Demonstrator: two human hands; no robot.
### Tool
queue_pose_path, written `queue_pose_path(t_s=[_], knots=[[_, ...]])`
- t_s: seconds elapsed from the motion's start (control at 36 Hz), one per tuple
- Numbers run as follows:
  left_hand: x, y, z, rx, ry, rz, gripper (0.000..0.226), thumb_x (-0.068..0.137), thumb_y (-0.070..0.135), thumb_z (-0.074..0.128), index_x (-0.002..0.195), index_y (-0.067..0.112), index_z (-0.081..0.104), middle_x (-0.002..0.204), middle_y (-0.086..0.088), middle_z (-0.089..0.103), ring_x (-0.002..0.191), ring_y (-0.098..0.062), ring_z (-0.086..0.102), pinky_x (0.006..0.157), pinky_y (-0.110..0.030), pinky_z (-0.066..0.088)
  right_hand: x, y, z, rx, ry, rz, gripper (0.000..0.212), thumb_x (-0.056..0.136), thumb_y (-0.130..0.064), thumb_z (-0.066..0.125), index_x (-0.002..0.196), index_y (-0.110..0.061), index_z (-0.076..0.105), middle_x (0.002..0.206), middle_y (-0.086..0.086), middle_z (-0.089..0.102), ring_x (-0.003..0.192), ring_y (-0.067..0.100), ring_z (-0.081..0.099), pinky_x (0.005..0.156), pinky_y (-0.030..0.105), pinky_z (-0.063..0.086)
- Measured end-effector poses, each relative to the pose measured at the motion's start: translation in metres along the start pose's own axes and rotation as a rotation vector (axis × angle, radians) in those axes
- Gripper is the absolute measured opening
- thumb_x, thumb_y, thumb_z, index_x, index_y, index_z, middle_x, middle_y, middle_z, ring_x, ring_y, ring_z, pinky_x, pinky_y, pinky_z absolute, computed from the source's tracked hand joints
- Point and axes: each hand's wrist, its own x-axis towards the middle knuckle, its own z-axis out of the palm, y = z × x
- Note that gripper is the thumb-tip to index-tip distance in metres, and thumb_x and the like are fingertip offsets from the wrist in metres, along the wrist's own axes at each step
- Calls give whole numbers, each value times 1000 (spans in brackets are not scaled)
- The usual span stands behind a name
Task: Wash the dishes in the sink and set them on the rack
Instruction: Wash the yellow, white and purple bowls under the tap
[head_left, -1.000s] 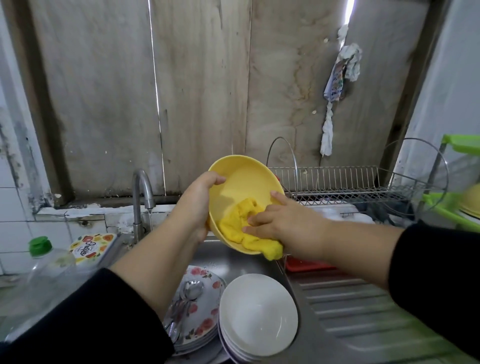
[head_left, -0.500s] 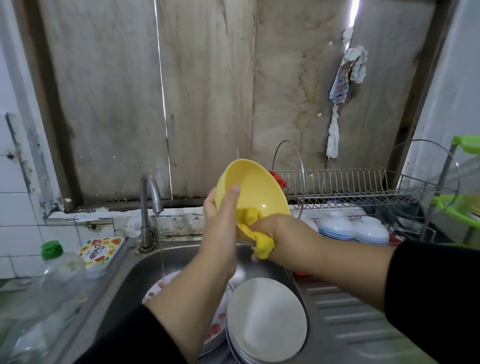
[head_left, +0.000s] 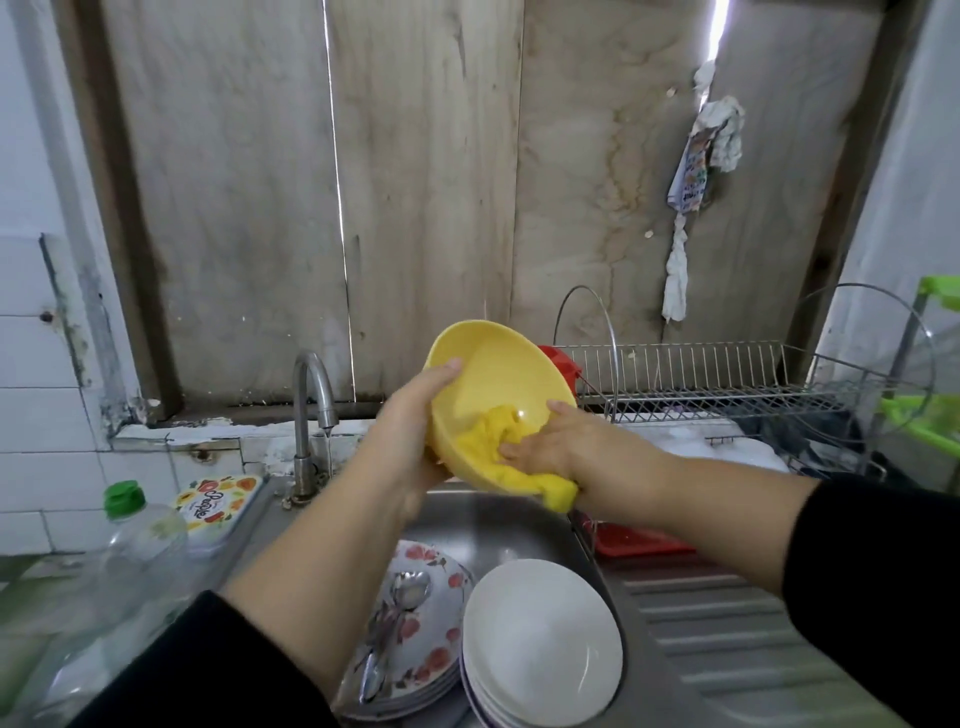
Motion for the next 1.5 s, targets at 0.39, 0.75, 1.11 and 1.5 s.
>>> queue_pose_path(t_s=[0.39,0.75,1.11,1.5], knots=[[4,3,2,-6,28,19,22,88,35,58,99,17,58,97,-12,68,91,-31,65,87,-45,53,1,-10,-19,-139,-150,72,63,87,-7,56,144,-25,38,140,-3,51,129,19,43,115,29,-5],[0,-6,1,36,-36,-38,34,82,46,61,100,17,60,103,-10,69,96,-28,64,89,-41,51,-16,-9,-3,-51,-25,95,59,77,-8,71,130,-28,57,119,-6,65,119,18,54,112,41,-15],[-2,-9,-10,52,-36,-33,41,83,51,55,106,17,62,84,-5,73,83,-23,65,68,-33,48,-14,-21,-2,-177,-59,74,73,61,-11,82,128,-29,59,121,-7,65,109,14,62,108,49,2],[-24,-55,-13,-15,157,5,59,90,67,27,105,23,65,103,2,69,100,-14,59,103,-38,34,-7,-64,6,1491,344,616,31,70,-13,78,98,-15,64,85,-2,70,79,10,66,71,25,55]])
